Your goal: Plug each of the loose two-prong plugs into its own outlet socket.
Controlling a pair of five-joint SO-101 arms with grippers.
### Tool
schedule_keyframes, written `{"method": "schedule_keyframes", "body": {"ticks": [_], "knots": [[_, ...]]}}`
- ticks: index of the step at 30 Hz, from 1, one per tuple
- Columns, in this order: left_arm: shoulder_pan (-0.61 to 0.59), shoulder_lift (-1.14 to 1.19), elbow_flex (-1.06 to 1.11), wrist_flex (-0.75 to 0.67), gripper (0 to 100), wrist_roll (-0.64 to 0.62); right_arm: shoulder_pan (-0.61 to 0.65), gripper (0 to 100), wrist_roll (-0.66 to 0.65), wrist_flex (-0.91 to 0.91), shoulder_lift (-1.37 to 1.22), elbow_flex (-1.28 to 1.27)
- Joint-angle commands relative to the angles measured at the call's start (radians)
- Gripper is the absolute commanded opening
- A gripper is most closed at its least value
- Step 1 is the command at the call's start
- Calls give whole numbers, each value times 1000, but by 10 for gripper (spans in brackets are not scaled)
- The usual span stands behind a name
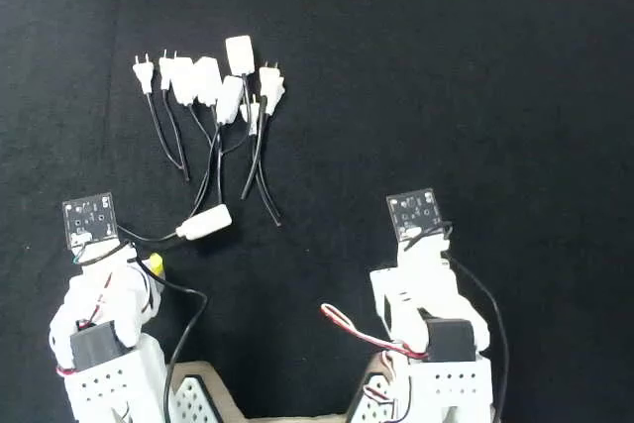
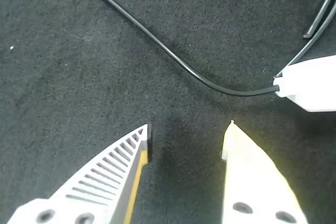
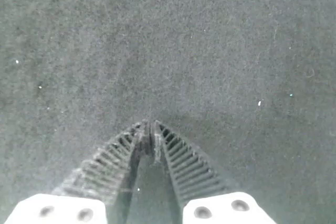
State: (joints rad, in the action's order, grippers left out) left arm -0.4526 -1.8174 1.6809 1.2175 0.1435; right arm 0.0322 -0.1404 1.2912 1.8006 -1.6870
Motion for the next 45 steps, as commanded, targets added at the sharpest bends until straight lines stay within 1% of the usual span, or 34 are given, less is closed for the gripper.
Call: {"method": "schedule_keyframes", "body": {"ticks": [1,20,27,42,45], "knots": [[5,-2,19,2,231,-8,8,13,8,3,71,2],[5,-2,19,2,231,-5,8,13,8,3,71,2],[42,-2,19,2,231,-5,8,13,8,3,71,2],[56,-3,18,9,231,-2,8,13,8,3,71,2],[44,-3,5,6,231,0,8,13,8,3,71,2]]}}
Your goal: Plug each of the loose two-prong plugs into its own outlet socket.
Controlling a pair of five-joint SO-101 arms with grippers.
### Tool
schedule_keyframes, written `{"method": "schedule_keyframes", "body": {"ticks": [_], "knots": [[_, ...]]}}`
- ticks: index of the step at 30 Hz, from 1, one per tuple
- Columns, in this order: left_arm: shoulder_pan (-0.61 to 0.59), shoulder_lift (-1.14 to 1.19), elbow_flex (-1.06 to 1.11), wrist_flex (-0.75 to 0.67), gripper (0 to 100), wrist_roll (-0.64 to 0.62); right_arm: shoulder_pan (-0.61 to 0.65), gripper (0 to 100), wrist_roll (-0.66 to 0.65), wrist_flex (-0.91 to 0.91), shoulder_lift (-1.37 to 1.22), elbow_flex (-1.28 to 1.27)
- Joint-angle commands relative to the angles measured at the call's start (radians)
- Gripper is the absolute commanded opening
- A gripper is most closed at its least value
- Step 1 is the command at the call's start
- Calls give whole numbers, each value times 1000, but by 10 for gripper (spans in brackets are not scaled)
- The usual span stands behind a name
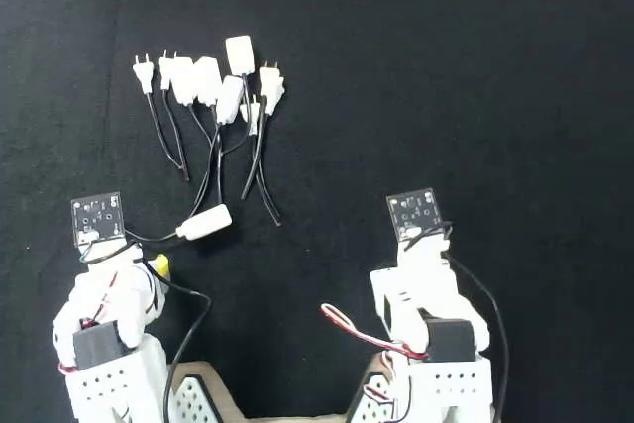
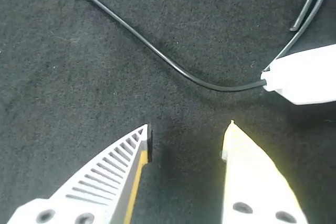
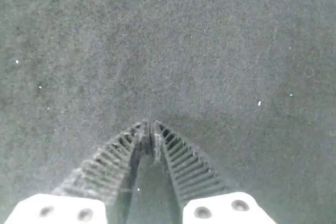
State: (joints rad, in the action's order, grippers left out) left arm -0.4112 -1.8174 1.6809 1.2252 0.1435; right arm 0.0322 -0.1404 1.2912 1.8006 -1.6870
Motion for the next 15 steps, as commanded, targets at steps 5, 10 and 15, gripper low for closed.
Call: {"method": "schedule_keyframes", "body": {"ticks": [5,10,15], "knots": [[-21,-2,-105,-2,231,68,8,13,8,3,71,2],[12,2,-262,9,230,72,8,13,8,3,71,2],[220,95,-294,18,230,69,8,13,8,3,71,2]]}}
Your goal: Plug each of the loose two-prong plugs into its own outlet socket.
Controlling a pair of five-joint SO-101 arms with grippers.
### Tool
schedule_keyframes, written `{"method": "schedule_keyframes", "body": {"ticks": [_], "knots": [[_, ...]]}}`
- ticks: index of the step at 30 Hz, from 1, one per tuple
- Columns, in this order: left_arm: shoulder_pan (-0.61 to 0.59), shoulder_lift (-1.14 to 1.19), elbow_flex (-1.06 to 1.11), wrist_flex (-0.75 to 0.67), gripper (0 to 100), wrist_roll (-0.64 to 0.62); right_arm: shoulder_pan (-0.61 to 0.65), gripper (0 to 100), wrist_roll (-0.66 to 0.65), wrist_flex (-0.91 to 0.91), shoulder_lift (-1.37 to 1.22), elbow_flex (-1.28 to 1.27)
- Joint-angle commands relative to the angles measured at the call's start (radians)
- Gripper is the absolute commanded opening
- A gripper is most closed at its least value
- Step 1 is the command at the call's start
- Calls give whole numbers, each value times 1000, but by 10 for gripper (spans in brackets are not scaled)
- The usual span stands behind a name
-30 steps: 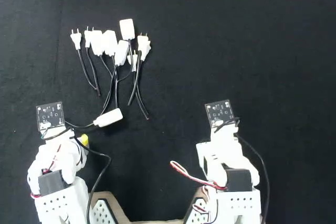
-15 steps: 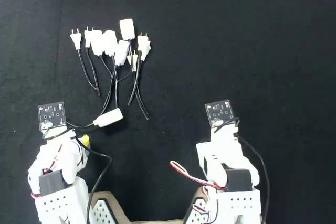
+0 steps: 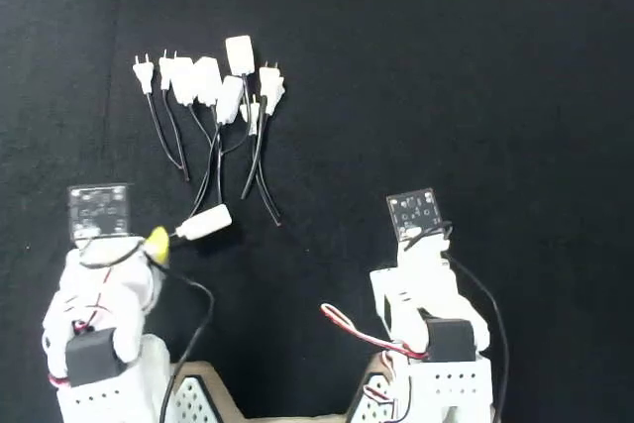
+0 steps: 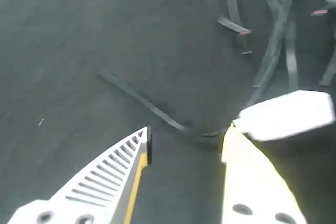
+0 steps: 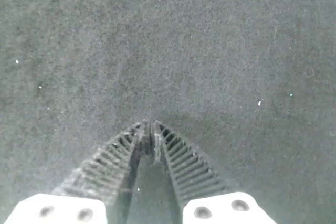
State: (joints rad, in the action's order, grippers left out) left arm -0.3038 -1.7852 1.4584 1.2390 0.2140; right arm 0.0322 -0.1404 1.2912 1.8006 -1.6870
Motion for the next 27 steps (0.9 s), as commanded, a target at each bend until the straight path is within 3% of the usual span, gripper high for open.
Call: {"method": "schedule_keyframes", "body": {"ticks": [1,10,17,27], "knots": [[143,106,-85,-5,230,-2,8,13,8,3,71,2],[292,634,-257,-181,234,84,8,13,8,3,71,2],[297,1042,-352,-288,237,241,8,13,8,3,71,2],[295,1238,-470,-422,237,242,8,13,8,3,71,2]]}}
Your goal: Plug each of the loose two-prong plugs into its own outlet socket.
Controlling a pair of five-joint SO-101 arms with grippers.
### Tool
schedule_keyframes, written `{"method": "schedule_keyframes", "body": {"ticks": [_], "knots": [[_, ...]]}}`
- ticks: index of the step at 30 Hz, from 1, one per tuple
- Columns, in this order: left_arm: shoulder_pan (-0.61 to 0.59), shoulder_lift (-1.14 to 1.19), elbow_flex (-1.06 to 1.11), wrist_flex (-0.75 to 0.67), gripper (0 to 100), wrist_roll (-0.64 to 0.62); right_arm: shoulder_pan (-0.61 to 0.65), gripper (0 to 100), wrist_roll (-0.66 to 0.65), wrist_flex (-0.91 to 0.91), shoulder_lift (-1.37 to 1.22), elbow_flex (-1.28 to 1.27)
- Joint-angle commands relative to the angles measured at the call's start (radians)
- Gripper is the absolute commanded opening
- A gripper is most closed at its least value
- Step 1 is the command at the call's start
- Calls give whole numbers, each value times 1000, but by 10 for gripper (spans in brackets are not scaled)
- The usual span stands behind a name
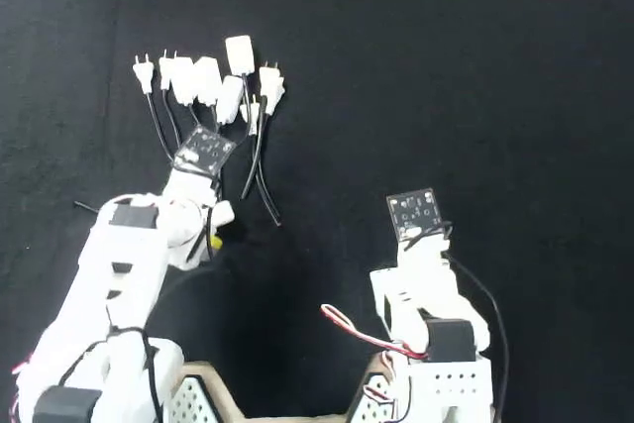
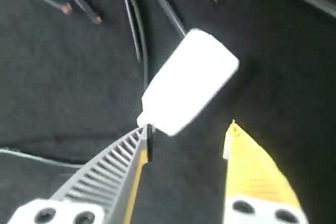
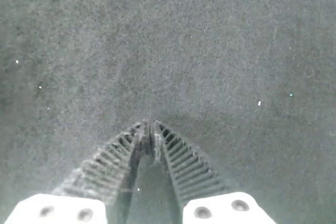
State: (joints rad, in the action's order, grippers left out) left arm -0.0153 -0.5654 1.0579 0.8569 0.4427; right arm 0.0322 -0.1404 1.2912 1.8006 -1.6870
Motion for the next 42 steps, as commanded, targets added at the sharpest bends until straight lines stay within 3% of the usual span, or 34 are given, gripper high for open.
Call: {"method": "schedule_keyframes", "body": {"ticks": [1,11,18,23,31,38,42], "knots": [[7,26,-76,-57,237,14,8,13,8,3,71,2],[1,54,-156,26,237,180,8,13,8,3,71,2],[59,157,-128,25,237,183,8,13,8,3,71,2],[59,195,-120,-55,234,181,8,13,8,3,71,2],[62,196,-119,-49,227,184,8,13,8,3,71,2],[71,196,-145,34,52,183,8,13,8,3,71,2],[73,196,-151,63,31,180,8,13,8,3,71,2]]}}
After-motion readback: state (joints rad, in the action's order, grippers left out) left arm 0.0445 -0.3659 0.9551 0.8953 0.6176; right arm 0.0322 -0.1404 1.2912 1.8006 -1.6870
